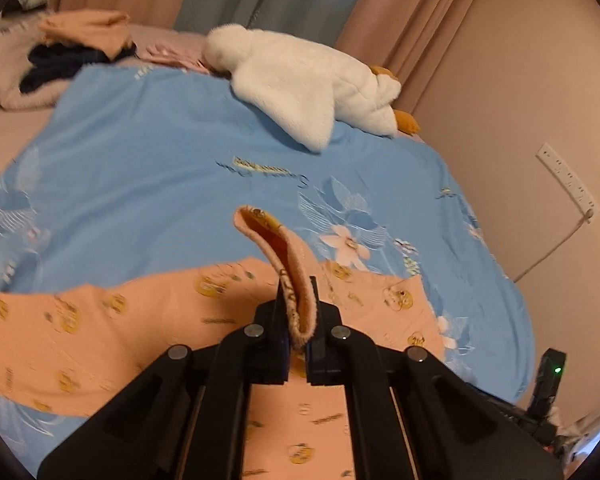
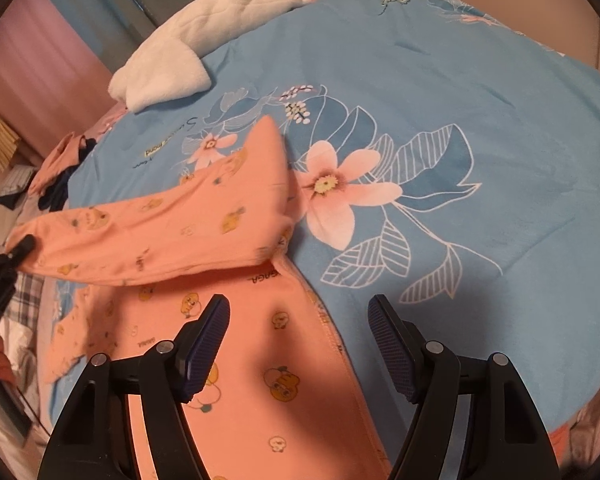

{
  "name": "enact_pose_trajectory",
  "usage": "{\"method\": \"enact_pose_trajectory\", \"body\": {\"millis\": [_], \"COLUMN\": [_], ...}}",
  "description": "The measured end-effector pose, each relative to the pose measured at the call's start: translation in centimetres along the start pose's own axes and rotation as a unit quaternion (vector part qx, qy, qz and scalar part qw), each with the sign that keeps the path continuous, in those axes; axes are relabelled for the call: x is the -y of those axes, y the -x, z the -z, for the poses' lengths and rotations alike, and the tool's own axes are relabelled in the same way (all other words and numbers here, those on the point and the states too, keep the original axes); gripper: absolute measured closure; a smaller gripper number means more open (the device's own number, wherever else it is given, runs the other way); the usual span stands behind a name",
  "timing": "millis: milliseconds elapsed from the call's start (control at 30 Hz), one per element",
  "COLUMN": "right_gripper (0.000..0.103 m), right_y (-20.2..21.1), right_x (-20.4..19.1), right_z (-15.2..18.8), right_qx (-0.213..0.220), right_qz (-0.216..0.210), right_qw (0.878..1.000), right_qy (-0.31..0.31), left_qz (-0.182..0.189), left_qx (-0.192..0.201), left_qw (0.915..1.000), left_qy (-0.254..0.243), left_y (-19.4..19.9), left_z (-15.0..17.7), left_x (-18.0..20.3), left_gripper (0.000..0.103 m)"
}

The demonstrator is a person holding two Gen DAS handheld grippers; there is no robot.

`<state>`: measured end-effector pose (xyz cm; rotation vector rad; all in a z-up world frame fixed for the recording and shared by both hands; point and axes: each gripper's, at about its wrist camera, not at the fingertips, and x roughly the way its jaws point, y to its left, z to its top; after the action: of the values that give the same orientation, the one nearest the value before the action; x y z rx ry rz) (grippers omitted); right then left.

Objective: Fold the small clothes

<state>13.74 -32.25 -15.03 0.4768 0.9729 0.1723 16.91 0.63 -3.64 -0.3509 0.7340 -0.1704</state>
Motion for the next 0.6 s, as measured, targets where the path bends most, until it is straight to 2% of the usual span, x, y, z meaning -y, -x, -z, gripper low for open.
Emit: {"method": "enact_pose_trajectory", "body": {"millis": [333, 600], "right_gripper": [0.030, 0.044], "right_y": [-0.5, -1.0], "right_x": [-1.2, -2.7], "right_z": [-0.4, -0.9], "right_qx": [0.001, 0.003], "right_qz": [0.001, 0.018], "right_qw": [1.000, 0.999], "right_qy": [0.014, 0.040], "left_qz": [-0.054, -0.087], "left_qx": [-0.020, -0.045], "left_qw": [0.9983, 0.9951], "left_qy": [0.014, 0.011], "left_y": [-1.1, -2.5], "left_z": [1.4, 3.1], "left_x": [-4.0, -5.9], "left_gripper": [0.099, 0.098]}}
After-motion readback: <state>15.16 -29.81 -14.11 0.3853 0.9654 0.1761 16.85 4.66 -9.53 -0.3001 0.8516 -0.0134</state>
